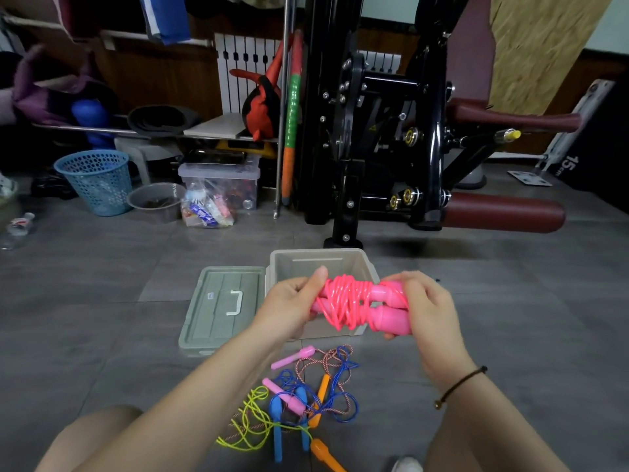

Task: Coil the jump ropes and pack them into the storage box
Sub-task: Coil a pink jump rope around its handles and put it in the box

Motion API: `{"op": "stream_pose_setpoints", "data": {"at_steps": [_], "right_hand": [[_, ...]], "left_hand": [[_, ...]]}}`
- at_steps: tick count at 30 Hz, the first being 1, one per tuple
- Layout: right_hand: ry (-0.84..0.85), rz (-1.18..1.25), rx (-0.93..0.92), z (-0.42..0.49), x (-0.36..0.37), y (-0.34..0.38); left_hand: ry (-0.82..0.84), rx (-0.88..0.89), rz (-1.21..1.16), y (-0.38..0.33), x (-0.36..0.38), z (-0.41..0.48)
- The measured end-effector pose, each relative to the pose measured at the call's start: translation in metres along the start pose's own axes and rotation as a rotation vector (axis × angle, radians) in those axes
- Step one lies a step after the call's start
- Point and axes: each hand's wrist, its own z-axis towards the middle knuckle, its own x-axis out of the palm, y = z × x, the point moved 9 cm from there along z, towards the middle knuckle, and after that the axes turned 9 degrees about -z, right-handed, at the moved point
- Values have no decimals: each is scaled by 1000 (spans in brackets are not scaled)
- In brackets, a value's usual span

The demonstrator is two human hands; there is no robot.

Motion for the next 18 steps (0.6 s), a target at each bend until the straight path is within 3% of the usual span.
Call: {"op": "stream_pose_setpoints", "data": {"at_steps": [4,8,11,18], "right_hand": [[-298,122,125,3,-26,-20],[-378,148,67,7,-18,-21],[-327,170,3,18,-4,-12],[-321,39,-148,50,8,8]], "left_hand": [[226,6,-188,-5,22,-10],[5,124,-345,-7,3,-10],[-37,130,-380,-11,-10,-6],[-129,169,-201,-26,-29,8]]}}
